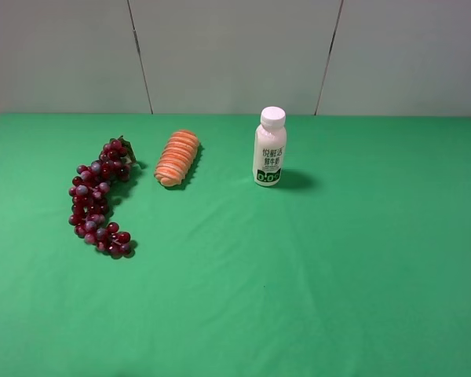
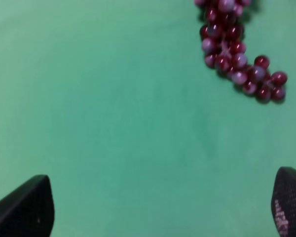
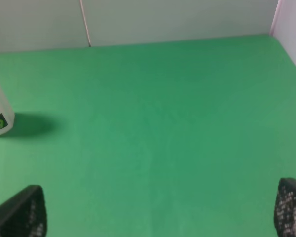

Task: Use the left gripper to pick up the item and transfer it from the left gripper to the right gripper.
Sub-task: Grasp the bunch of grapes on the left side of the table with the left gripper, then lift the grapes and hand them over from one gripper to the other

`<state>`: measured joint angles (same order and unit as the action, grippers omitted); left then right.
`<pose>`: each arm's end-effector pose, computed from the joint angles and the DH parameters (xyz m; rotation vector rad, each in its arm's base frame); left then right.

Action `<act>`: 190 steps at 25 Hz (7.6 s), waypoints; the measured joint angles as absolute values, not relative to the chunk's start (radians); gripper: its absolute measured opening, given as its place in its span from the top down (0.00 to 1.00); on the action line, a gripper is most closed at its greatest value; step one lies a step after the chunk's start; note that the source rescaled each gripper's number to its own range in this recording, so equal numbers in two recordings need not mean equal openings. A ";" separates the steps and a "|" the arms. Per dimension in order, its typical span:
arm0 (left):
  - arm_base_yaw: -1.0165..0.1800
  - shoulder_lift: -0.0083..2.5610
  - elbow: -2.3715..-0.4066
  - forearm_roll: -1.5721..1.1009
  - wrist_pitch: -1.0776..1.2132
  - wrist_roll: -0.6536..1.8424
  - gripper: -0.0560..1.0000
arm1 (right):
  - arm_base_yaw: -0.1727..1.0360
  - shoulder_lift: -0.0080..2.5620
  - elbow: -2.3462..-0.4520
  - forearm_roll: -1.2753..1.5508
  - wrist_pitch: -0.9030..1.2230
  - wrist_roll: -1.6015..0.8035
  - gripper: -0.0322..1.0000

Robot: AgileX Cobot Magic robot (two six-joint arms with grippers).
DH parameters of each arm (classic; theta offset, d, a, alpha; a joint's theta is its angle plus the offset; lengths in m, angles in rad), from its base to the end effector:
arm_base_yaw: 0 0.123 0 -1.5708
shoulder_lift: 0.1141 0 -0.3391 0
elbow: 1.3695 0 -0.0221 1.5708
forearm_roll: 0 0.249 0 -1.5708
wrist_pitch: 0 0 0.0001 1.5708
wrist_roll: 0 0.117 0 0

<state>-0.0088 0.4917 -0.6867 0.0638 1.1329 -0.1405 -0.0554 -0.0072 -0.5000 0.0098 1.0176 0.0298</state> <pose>0.0313 0.0065 0.3188 -0.1528 2.4140 0.0141 -0.0365 0.0030 0.2688 0.0847 1.9922 -0.0049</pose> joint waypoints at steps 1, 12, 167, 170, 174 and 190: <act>-0.009 0.516 -0.687 0.064 1.127 -0.140 0.16 | -0.055 -0.007 -0.500 0.010 1.018 0.030 0.00; -0.009 0.785 -0.687 0.044 1.001 -0.139 0.14 | -0.055 -0.007 -0.500 0.010 1.018 0.030 0.00; -0.331 1.205 -1.093 -0.428 1.148 0.116 0.93 | -0.055 0.042 -0.500 0.156 1.004 -0.017 0.00; -0.331 1.254 -1.127 -0.439 1.155 0.150 0.93 | -0.055 0.126 -0.507 0.255 0.966 -0.097 0.00; -0.331 1.312 -1.193 -0.441 1.165 0.195 0.93 | -0.055 0.247 -0.507 0.411 0.896 -0.223 0.00; -0.624 1.535 -1.377 -0.335 1.100 0.483 0.94 | 0.099 0.541 -0.507 0.773 0.718 -0.619 0.00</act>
<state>-0.6239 1.5347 -1.3774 -0.3350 1.1001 0.4828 0.0986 0.5410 -0.5074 0.7732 0.7181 -0.6188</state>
